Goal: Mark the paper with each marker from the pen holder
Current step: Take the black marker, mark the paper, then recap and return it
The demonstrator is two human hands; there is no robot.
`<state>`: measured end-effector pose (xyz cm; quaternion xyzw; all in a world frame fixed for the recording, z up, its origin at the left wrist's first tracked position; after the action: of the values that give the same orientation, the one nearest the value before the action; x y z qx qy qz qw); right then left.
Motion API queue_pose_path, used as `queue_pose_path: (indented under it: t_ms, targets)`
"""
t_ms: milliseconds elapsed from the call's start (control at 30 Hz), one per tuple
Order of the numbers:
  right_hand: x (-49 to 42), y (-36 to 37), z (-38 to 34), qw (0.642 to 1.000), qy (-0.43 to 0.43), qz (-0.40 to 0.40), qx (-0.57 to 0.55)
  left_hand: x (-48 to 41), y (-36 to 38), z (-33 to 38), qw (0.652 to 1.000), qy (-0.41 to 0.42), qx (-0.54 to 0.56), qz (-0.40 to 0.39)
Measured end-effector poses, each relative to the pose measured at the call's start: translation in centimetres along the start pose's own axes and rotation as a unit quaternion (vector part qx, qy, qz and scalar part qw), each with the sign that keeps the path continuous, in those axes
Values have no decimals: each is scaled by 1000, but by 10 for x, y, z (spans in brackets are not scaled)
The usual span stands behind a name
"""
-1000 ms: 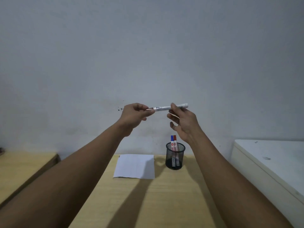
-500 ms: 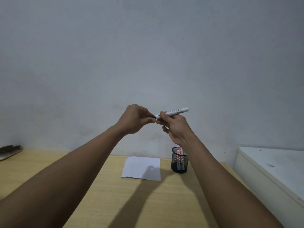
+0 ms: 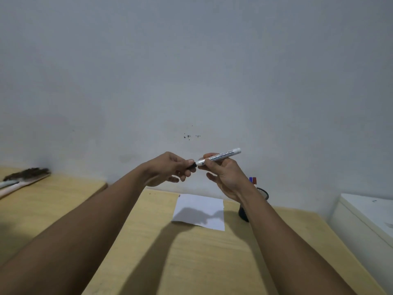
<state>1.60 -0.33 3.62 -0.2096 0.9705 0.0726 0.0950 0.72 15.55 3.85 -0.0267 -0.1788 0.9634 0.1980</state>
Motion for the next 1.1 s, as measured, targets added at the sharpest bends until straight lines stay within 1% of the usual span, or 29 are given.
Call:
queue_pose_path:
  t_ms: [67,100,167,233,300,367,400,433,533,633,767,900,1033,1100]
  targets:
    - [-5,-2,9,1000,6,5,-3,-1,-6,-18,1000,-16,2,12]
    - [-8,-4,15,1000,8,15,0,-2,-12,-26,999,-17,-17,36]
    - [-14,-12,28,998,11,53,24,-5,-22,-40,992,-8,-83,97]
    - [-18,-21,42,993,10,107,59,-12,-21,-57,977,0,-174,125]
    - [-21,-25,58,986,12,147,82,-19,-11,-83,946,-23,-299,123]
    - [-27,-27,74,982,16,163,97,-23,-1,-103,899,-43,-415,133]
    - [-30,-27,83,981,20,164,105,-25,4,-111,884,-41,-445,137]
    - [-34,-28,92,980,25,164,113,-29,8,-118,876,-35,-460,140]
    - [-49,-30,118,980,41,150,121,-37,16,-139,873,-16,-465,148]
    - [-66,-33,143,982,68,135,115,-45,16,-154,882,7,-444,158]
    - [-83,-32,172,982,104,106,115,-58,18,-174,897,-18,-422,131]
    - [-99,-28,194,982,113,96,114,-59,17,-184,906,-8,-394,152]
    - [-108,-37,206,967,86,109,212,-59,18,-184,907,-10,-395,147]
    - [-107,-41,208,965,73,113,226,-60,19,-184,905,-7,-398,148]
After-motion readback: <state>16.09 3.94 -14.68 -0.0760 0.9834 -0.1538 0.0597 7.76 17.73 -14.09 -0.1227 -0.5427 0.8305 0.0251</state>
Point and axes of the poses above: each hand's wrist, its own x-axis away from the middle knuckle, its own y-axis out of the palm, z = x × y, the point moved 9 cm from there along -x, towards the middle knuckle, and after that the axes turned 5 degrees about -z, right-handed, at the moved point
